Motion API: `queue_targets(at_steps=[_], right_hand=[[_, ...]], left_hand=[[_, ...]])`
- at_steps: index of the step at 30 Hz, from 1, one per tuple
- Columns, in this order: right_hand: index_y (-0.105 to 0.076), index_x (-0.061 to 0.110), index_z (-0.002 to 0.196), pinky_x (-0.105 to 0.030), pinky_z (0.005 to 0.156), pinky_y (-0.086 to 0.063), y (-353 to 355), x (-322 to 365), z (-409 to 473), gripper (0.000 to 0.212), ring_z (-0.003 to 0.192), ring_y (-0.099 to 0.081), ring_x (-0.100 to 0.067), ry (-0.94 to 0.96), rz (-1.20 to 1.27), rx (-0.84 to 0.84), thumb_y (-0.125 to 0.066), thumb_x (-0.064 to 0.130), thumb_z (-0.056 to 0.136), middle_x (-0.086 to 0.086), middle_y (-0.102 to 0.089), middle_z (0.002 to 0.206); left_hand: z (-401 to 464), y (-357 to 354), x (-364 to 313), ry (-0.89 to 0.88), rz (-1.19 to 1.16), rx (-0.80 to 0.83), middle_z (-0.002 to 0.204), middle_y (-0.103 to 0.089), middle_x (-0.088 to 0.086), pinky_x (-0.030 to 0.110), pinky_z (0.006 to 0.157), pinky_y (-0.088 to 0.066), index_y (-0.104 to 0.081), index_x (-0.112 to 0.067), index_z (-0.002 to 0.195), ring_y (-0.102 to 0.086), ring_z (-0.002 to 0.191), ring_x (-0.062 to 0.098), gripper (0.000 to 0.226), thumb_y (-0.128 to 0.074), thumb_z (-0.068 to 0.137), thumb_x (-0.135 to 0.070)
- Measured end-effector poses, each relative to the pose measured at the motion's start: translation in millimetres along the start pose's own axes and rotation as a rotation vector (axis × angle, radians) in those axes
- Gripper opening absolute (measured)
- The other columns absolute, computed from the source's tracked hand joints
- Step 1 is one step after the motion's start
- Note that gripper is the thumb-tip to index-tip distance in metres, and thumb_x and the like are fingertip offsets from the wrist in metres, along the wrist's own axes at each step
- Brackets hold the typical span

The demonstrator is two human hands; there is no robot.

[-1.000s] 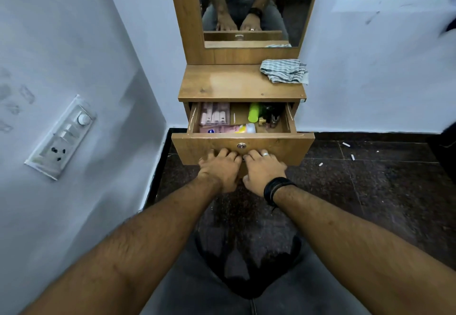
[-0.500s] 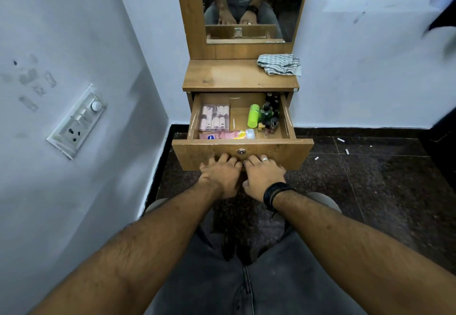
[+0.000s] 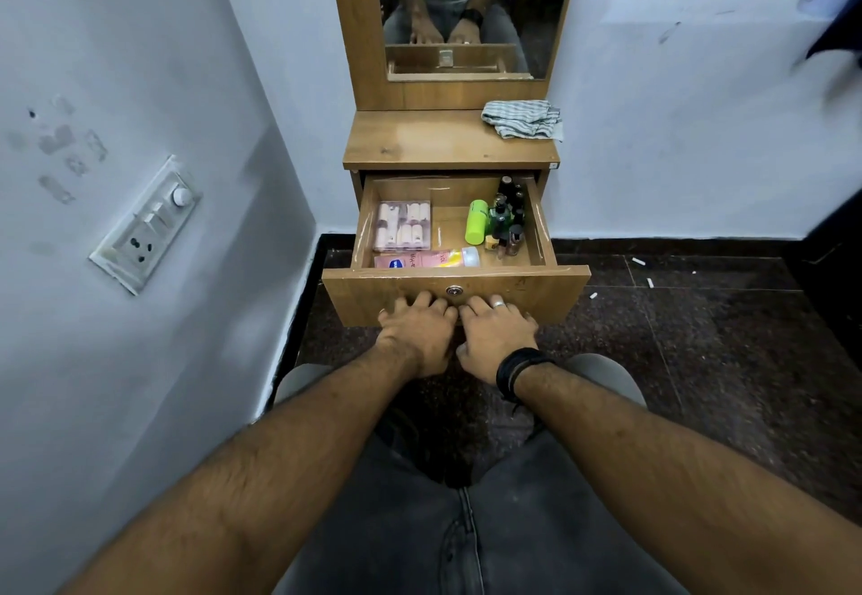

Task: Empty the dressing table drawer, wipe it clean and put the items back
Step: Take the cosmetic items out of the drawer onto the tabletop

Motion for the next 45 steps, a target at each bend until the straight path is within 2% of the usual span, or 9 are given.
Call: queue_targets(at_steps=[16,21,25,29,34,36,38,40,45], right_hand=[[-0.055,0.024,0.123,-0.059,0.096,-0.046,3.2,3.9,-16.6,0.045,0.124,-0.046,-0.028,-0.006,-0.017,0.025,-0.056,0.043,0.083,0.003,-0.05,0.127],[-0.057,0.016,0.117,-0.054,0.091,-0.053,28.2,8.0,-14.1,0.036,0.116,-0.053,-0.032,0.023,0.075,-0.018,-0.049,0.035,0.088,-0.004,-0.054,0.121],[-0.06,0.015,0.105,-0.042,0.083,-0.055,75.1,12.3,4.3,0.024,0.1,-0.063,-0.032,0.065,0.127,-0.175,-0.048,0.03,0.091,-0.005,-0.059,0.1],[-0.066,0.015,0.108,-0.039,0.082,-0.054,114.7,17.4,41.6,0.027,0.101,-0.065,-0.034,0.051,0.229,-0.234,-0.05,0.024,0.089,-0.011,-0.068,0.11],[-0.067,0.014,0.11,-0.039,0.083,-0.056,120.2,24.5,104.6,0.029,0.101,-0.066,-0.036,-0.008,0.274,-0.16,-0.052,0.022,0.087,-0.014,-0.069,0.11],[-0.067,0.013,0.102,-0.036,0.078,-0.054,110.7,26.5,130.5,0.022,0.099,-0.067,-0.036,-0.032,0.289,-0.109,-0.054,0.022,0.087,-0.014,-0.071,0.106],[-0.061,0.015,0.09,-0.032,0.07,-0.046,98.3,27.5,151.9,0.01,0.088,-0.064,-0.034,-0.051,0.304,-0.061,-0.055,0.022,0.088,-0.015,-0.071,0.103],[-0.056,0.015,0.084,-0.03,0.067,-0.041,84.9,27.0,172.1,0.009,0.078,-0.056,-0.031,-0.075,0.311,-0.02,-0.056,0.023,0.089,-0.017,-0.071,0.102],[-0.064,0.009,0.11,-0.036,0.079,-0.054,54.3,22.5,209.9,0.028,0.1,-0.067,-0.036,-0.125,0.292,0.062,-0.056,0.022,0.087,-0.017,-0.07,0.113]], left_hand=[[-18.1,0.9,-2.5,0.02,0.001,0.025,0.141,-0.039,0.004,0.066,0.097,-0.041,-0.042,-0.025,0.137,-0.036,0.129,0.039,0.061,-0.066,0.086,-0.049],[-24.0,28.6,-2.8,0.007,-0.016,-0.129,0.125,-0.052,0.001,0.06,0.09,-0.05,-0.053,-0.022,0.124,-0.05,0.119,0.031,0.045,-0.062,0.086,-0.044],[-20.1,74.6,11.8,0.007,-0.04,-0.26,0.097,-0.059,0.0,0.048,0.079,-0.058,-0.058,-0.024,0.112,-0.058,0.087,0.024,0.033,-0.054,0.087,-0.046],[0.1,116.1,33.8,0.047,-0.095,-0.337,0.108,-0.063,0.002,0.051,0.08,-0.057,-0.06,-0.027,0.107,-0.061,0.098,0.029,0.026,-0.05,0.085,-0.036],[45.6,128.4,59.8,0.134,-0.156,-0.289,0.094,-0.059,0.0,0.05,0.079,-0.058,-0.055,-0.028,0.092,-0.059,0.087,0.028,0.011,-0.056,0.085,-0.035],[65.2,124.3,68.1,0.139,-0.162,-0.261,0.095,-0.062,0.004,0.05,0.079,-0.058,-0.049,-0.025,0.087,-0.059,0.087,0.028,0.01,-0.058,0.085,-0.029],[81.5,116.9,75.0,0.141,-0.159,-0.229,0.101,-0.064,0.007,0.05,0.081,-0.058,-0.051,-0.023,0.091,-0.06,0.092,0.028,0.01,-0.06,0.086,-0.026],[97.1,108.6,82.1,0.156,-0.161,-0.194,0.105,-0.062,0.006,0.052,0.084,-0.056,-0.055,-0.022,0.1,-0.057,0.097,0.027,0.013,-0.06,0.089,-0.026],[124.2,95.9,92.4,0.225,-0.172,-0.149,0.112,-0.06,0.006,0.053,0.086,-0.054,-0.058,-0.018,0.118,-0.054,0.098,0.026,0.028,-0.053,0.094,-0.033]])
Point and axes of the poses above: each hand's wrist, its own z-axis towards the middle knuckle, its own y-axis out of the back of the hand, x = y × z, the point moved 3 cm from there along z, towards the middle knuckle
